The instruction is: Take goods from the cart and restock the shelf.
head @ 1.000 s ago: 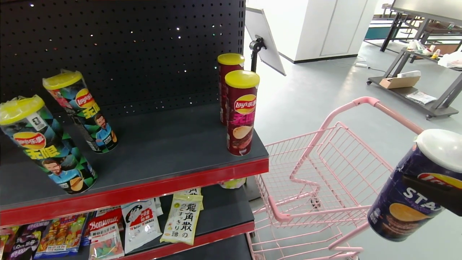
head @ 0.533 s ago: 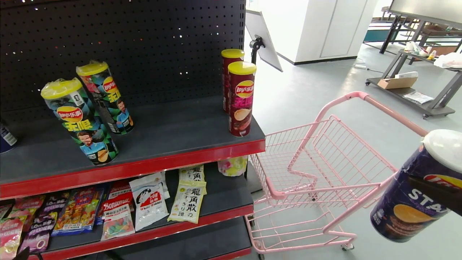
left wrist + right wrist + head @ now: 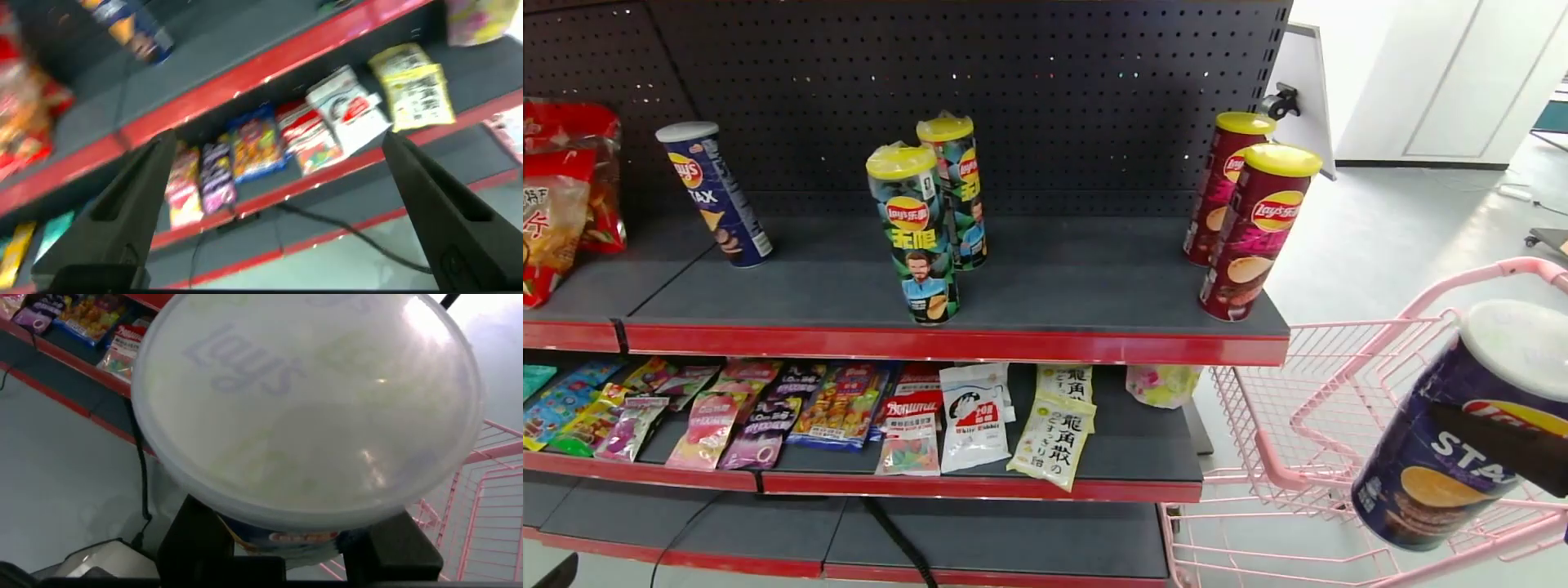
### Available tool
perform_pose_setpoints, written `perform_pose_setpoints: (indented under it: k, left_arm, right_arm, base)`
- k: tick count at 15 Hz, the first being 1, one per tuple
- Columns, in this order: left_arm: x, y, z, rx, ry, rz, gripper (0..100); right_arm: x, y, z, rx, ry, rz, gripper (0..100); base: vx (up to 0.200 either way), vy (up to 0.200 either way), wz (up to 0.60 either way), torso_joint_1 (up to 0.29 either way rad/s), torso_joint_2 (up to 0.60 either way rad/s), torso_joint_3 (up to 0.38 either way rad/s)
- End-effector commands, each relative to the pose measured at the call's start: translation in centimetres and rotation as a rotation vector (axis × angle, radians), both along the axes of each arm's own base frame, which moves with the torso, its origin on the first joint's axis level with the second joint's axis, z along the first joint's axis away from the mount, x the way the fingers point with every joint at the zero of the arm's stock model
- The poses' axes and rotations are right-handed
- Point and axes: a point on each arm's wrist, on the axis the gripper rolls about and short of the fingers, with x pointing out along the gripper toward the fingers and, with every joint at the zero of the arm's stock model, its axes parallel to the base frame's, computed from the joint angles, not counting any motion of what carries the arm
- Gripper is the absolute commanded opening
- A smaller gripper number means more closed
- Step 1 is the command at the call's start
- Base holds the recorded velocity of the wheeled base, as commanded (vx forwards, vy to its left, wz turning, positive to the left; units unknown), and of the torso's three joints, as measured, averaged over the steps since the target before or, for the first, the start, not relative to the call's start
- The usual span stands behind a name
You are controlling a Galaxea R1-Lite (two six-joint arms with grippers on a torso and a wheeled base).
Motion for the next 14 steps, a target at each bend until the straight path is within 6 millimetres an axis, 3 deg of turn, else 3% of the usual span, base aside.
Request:
perform_pose_setpoints:
  k: [1, 9, 14]
  left_arm:
    - [0.0, 0.0, -0.1, 0.001, 0.004, 0.000, 100]
    - [0.0, 0.0, -0.3, 0.002, 0.010, 0.000, 100]
    - [0.1, 0.0, -0.4, 0.002, 0.013, 0.000, 100]
  right_arm:
    - [0.0, -0.1, 0.0, 0.001, -0.004, -0.009, 0]
    - [-0.1, 0.1, 0.8, 0.045, -0.063, 0.070, 0]
    - [-0.6, 0.6, 0.9, 0.108, -0.050, 0.332, 0]
  base:
    - [0.000, 0.200, 0.00, 0.007, 0.00, 0.007]
    - [0.000, 0.200, 0.00, 0.002, 0.00, -0.001]
    - [0.000, 0.200, 0.00, 0.001, 0.00, 0.002]
